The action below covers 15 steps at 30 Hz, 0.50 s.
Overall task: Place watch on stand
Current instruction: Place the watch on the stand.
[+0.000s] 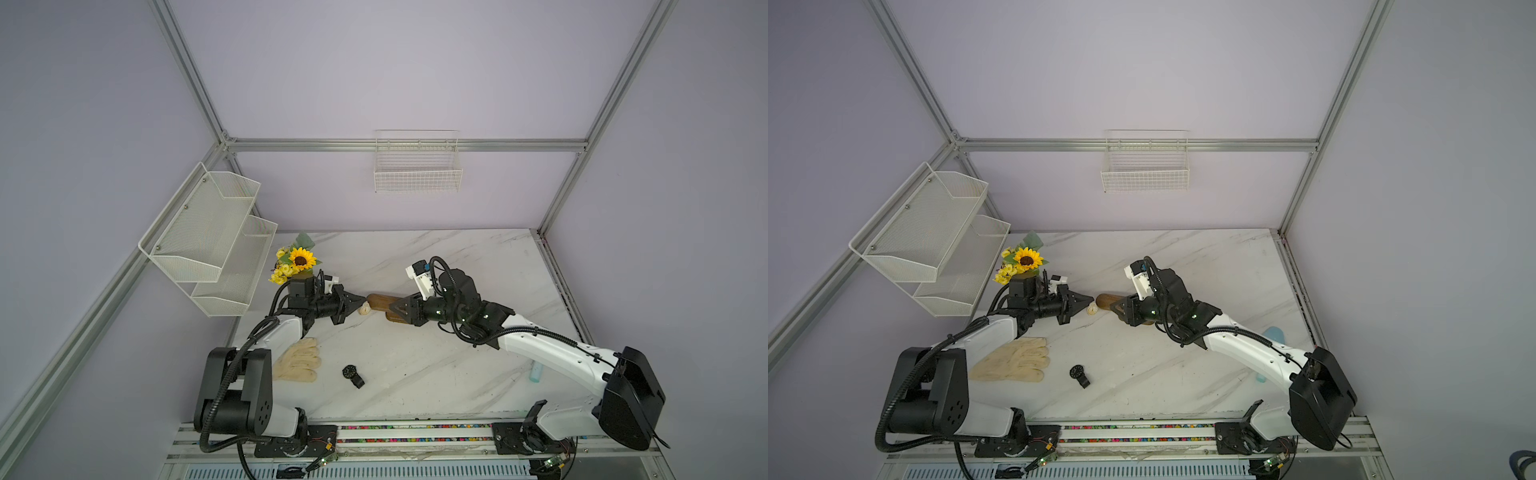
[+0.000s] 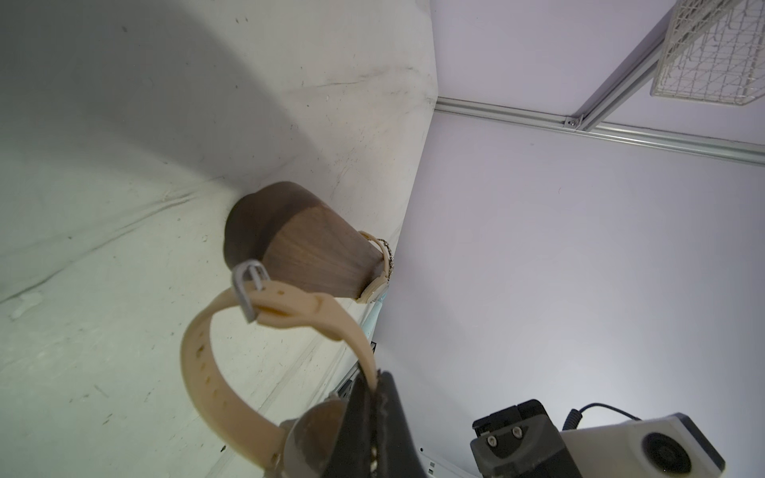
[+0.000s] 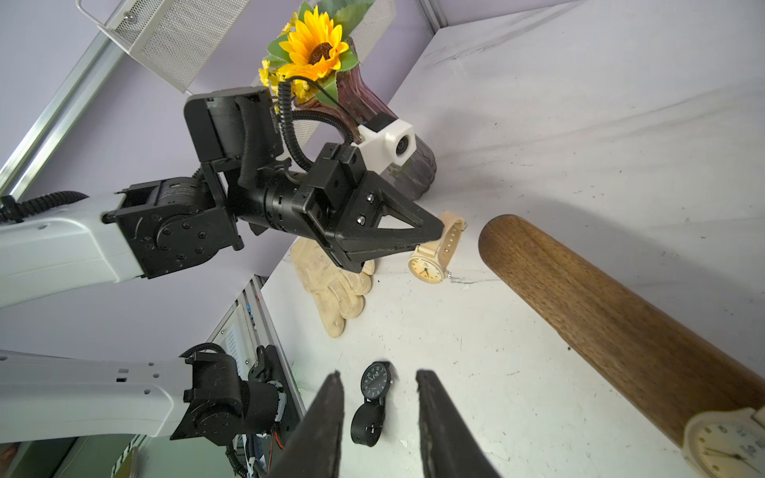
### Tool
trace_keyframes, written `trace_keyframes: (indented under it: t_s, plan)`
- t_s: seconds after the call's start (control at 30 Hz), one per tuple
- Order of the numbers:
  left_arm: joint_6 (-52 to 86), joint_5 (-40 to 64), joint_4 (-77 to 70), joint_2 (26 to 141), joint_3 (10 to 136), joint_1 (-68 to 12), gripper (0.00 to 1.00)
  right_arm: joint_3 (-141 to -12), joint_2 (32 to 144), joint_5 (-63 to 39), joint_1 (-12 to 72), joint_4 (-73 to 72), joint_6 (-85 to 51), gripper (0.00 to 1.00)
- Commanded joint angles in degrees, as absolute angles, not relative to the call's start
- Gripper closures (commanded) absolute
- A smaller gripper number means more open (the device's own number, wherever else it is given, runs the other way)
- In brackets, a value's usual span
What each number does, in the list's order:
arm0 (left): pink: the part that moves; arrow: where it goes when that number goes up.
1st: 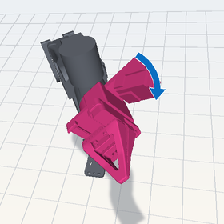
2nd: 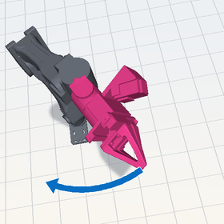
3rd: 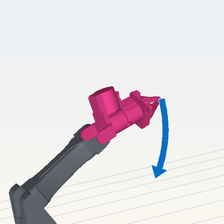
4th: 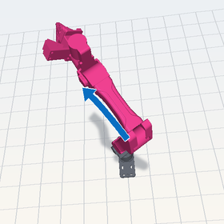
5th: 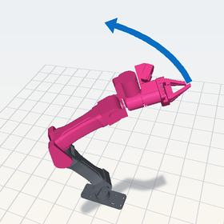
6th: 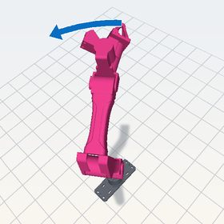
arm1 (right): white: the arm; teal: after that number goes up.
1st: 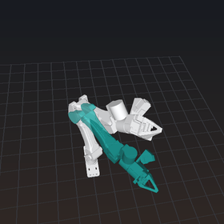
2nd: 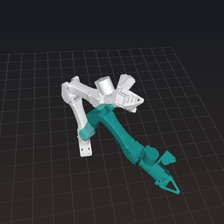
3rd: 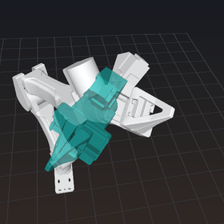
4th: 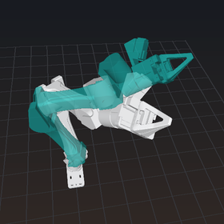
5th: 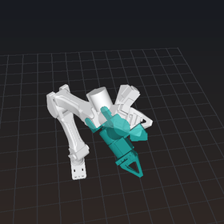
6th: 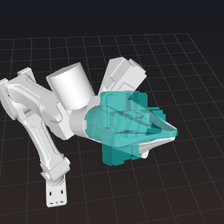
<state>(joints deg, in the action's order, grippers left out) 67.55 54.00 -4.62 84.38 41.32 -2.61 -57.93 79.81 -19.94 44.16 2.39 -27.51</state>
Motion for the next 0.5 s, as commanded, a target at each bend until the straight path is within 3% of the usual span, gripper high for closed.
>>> trace_keyframes:
  t_s: [0.0,0.47]
  plan:
    - [68.37,55.36,-7.91,86.84,41.26,-1.94,1.0,-57.57,79.74,-18.48,44.49,3.39,-27.69,0.67]
    - [71.01,55.68,-13.95,92.76,44.28,-1.4,1.0,-57.82,80.83,-17.58,44.56,4.26,-26.49,0.67]
